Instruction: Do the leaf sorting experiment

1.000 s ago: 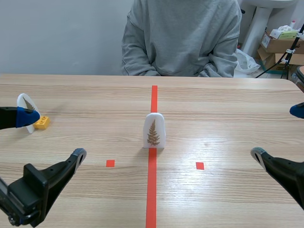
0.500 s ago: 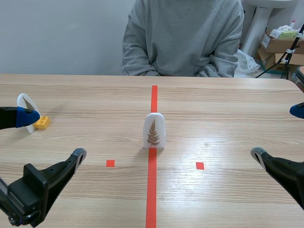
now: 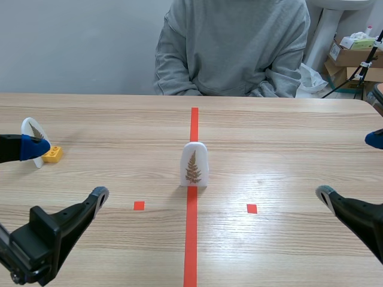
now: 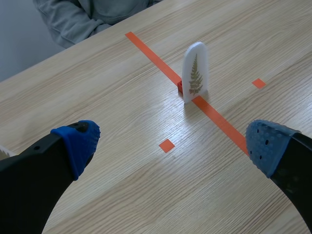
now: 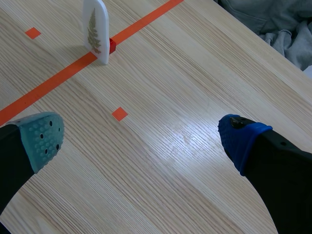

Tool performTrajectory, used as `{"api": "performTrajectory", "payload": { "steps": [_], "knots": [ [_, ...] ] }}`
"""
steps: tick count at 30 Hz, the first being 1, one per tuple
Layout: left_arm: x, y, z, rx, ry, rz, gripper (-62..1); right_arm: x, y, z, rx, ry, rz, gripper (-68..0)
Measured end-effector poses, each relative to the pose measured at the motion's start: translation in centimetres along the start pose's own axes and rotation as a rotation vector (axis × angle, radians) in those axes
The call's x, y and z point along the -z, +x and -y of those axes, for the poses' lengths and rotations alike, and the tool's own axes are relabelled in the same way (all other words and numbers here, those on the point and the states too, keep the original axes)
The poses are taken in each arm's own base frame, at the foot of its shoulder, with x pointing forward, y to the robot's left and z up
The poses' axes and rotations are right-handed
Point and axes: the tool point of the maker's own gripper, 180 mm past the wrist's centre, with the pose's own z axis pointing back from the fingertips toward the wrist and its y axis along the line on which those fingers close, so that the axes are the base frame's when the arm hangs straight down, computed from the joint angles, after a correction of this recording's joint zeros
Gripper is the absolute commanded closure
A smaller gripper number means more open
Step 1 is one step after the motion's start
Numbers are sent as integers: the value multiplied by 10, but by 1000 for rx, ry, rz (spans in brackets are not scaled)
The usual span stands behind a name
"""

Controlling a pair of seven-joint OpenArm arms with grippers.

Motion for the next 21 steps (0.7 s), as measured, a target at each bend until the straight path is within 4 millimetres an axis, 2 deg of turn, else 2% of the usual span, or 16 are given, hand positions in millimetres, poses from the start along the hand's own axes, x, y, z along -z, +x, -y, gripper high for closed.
{"api": "performTrajectory", "payload": {
  "steps": [10,15,17,21],
  "knots": [
    [1,2,0,8,-5,5,-623,0,0,0,0,0,0,-679],
    [11,9,-13,53,12,34,-623,0,0,0,0,0,0,-679],
    [17,2,-20,69,2,23,-623,0,0,0,0,0,0,-679],
    [34,-32,-33,90,-42,-55,-623,0,0,0,0,0,0,-679]
  ]
}}
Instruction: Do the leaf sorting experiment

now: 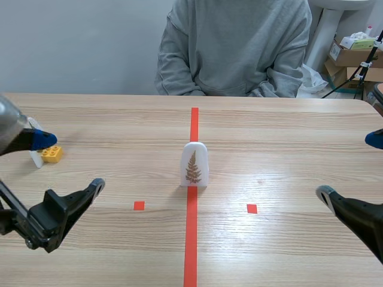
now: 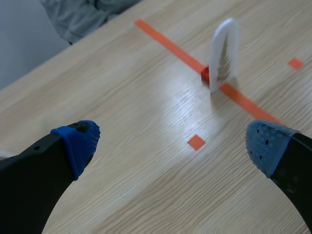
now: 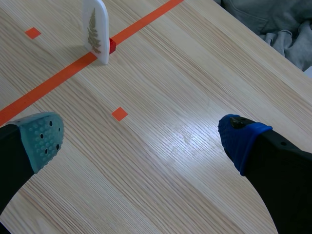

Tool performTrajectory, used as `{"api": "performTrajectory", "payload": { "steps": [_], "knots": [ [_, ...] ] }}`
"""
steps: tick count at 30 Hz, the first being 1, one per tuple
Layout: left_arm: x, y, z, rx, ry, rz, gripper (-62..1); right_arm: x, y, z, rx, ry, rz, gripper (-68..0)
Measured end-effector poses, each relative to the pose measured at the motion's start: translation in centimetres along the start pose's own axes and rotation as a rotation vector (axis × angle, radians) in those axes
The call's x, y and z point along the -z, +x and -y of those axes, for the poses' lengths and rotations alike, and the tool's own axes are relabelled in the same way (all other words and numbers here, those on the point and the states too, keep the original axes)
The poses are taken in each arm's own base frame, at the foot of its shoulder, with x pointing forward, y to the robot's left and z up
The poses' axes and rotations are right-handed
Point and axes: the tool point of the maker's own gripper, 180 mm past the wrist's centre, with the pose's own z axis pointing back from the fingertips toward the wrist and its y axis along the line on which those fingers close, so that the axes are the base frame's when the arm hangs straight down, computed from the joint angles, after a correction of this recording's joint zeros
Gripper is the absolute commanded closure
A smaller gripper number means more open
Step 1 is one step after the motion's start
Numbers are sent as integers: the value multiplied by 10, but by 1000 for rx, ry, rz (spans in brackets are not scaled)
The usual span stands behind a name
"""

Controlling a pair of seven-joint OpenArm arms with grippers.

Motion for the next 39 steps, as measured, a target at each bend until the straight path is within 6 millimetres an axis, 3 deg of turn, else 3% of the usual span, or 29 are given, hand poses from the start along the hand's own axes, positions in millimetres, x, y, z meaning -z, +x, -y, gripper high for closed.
{"api": "performTrajectory", "payload": {
  "steps": [3,14,22,33,39],
  "knots": [
    [17,-18,-2,16,-63,-38,-623,0,0,0,0,0,0,-679],
    [101,-41,12,100,-217,-105,-623,0,0,0,0,0,0,-679],
    [151,-38,31,63,-257,-114,-623,0,0,0,0,0,0,-679],
    [176,-37,58,6,-291,-123,-623,0,0,0,0,0,0,-679],
    [186,-21,79,-17,-319,-84,-623,0,0,0,0,0,0,-679]
  ]
}}
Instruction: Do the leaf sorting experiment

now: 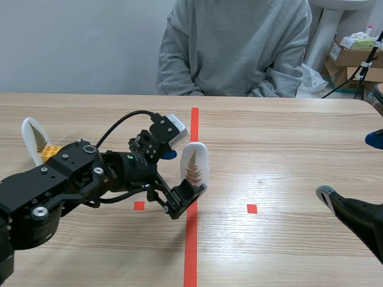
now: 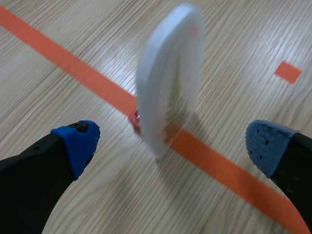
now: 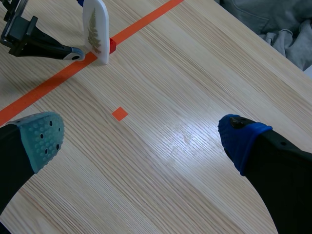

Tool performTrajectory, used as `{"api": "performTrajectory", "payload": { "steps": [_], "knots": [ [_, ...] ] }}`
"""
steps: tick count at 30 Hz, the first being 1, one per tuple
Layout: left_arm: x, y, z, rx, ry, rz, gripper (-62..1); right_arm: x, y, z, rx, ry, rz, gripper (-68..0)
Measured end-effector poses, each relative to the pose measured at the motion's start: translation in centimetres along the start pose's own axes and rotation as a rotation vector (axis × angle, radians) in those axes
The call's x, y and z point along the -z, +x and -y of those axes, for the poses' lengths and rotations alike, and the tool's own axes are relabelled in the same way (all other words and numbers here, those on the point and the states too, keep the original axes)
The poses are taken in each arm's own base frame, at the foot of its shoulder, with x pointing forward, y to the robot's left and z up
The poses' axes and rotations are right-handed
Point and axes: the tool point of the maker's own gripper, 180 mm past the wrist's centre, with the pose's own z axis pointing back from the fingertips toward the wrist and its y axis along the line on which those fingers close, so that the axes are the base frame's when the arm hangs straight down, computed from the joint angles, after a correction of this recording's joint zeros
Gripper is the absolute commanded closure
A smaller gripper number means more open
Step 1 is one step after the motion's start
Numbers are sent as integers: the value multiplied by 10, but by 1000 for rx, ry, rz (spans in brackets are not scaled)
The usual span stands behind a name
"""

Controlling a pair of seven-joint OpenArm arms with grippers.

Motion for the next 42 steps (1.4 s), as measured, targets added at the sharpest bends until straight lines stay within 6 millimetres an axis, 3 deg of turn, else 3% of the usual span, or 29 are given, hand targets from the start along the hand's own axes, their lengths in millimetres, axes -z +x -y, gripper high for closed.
{"api": "performTrajectory", "payload": {
  "steps": [9,14,18,23,26,30,42],
  "knots": [
    [8,11,10,10,-12,22,-606,0,0,0,0,0,0,-679],
    [9,10,9,24,-5,15,-365,0,0,0,0,0,0,-679],
    [9,10,9,24,-4,16,-299,0,0,0,0,0,0,-679],
    [8,12,9,24,-5,27,-151,0,0,0,0,0,0,-679],
    [8,12,9,24,-5,27,-97,0,0,0,0,0,0,-679],
    [8,12,9,24,-5,27,-54,0,0,0,0,0,0,-679],
    [5,16,11,32,-7,25,-40,0,0,0,0,0,0,-679]
  ]
}}
